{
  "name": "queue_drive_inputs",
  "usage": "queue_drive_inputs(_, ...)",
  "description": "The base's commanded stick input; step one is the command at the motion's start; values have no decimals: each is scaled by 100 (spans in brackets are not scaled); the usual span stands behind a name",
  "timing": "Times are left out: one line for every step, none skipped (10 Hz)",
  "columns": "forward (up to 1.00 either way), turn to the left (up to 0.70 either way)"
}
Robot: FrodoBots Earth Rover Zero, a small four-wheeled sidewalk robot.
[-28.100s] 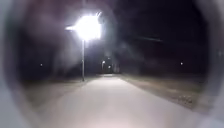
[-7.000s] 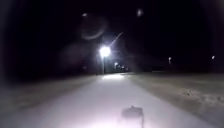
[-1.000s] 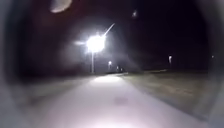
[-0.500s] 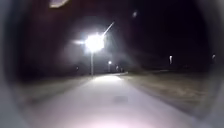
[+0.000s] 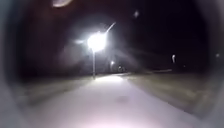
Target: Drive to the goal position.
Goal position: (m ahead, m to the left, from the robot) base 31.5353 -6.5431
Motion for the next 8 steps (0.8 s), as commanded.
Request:
queue_drive_inputs(70, 0)
queue_drive_inputs(70, 0)
queue_drive_inputs(70, 0)
queue_drive_inputs(70, 0)
queue_drive_inputs(70, 0)
queue_drive_inputs(70, 0)
queue_drive_inputs(70, 0)
queue_drive_inputs(70, 0)
